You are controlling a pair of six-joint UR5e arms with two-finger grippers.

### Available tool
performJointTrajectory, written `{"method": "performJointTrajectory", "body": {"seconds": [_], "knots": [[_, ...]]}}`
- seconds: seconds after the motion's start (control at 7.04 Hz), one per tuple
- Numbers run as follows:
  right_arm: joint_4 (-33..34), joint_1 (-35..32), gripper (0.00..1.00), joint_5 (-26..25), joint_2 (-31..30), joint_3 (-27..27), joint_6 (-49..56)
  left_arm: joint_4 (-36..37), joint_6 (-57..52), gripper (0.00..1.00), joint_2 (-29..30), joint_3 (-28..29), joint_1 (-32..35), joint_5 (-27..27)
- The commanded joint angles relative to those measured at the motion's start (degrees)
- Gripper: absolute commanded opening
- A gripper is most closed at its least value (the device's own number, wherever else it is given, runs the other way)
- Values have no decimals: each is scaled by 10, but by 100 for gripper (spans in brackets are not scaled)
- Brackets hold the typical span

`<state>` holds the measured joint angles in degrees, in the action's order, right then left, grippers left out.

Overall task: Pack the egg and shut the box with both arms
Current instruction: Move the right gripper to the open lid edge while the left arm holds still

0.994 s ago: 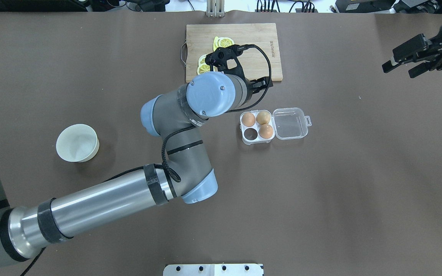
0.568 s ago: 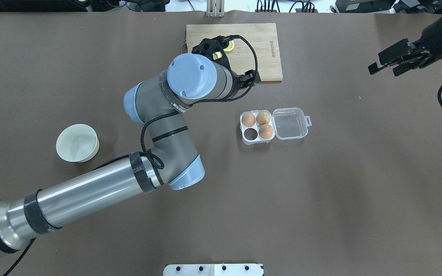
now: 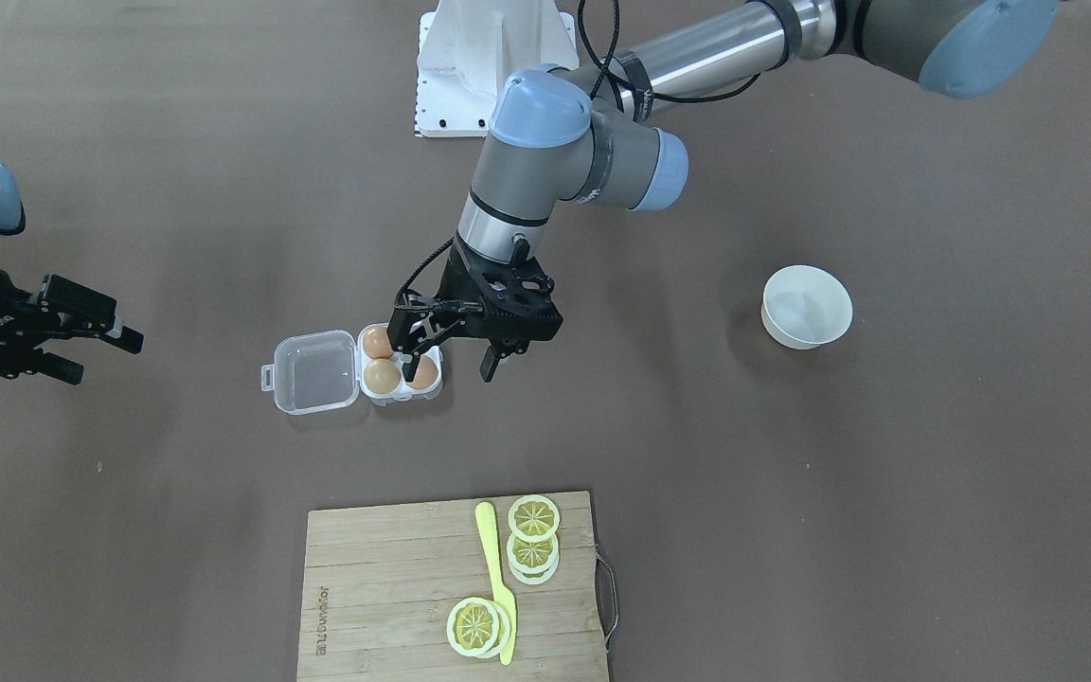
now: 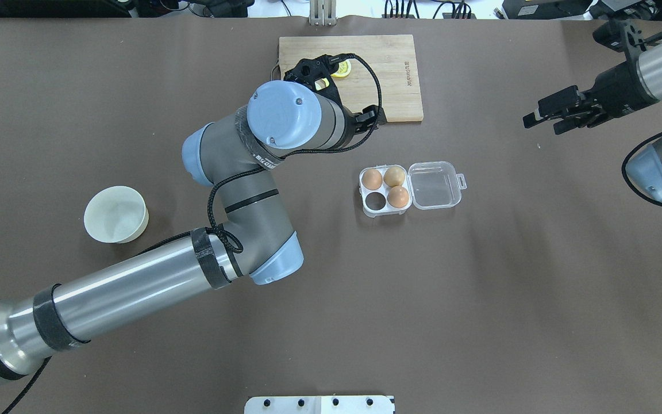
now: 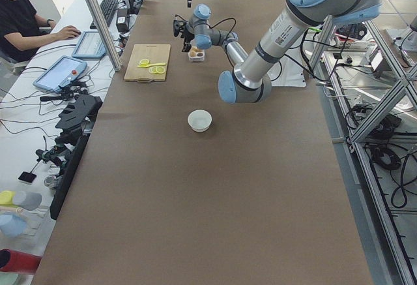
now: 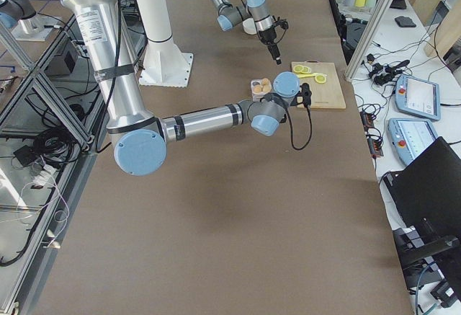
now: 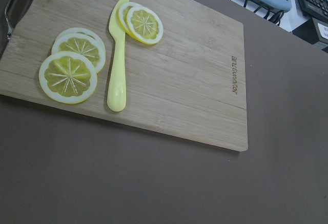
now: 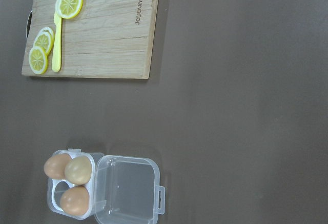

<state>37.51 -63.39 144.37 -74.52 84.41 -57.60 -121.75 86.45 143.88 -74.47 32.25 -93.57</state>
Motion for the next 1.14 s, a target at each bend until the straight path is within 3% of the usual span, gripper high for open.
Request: {"method": "performJointTrajectory", "body": {"seconds": [0.0, 0.43, 0.99], "knots": [[-169, 39, 100, -48, 7, -76, -138, 0, 2, 94, -4, -1, 0, 0], [-202, 101, 100, -113, 40, -97, -220, -1, 1, 94, -4, 0, 2, 0], [-331, 114, 100, -119, 42, -164, -325, 0, 1, 94, -4, 0, 1, 0]]}}
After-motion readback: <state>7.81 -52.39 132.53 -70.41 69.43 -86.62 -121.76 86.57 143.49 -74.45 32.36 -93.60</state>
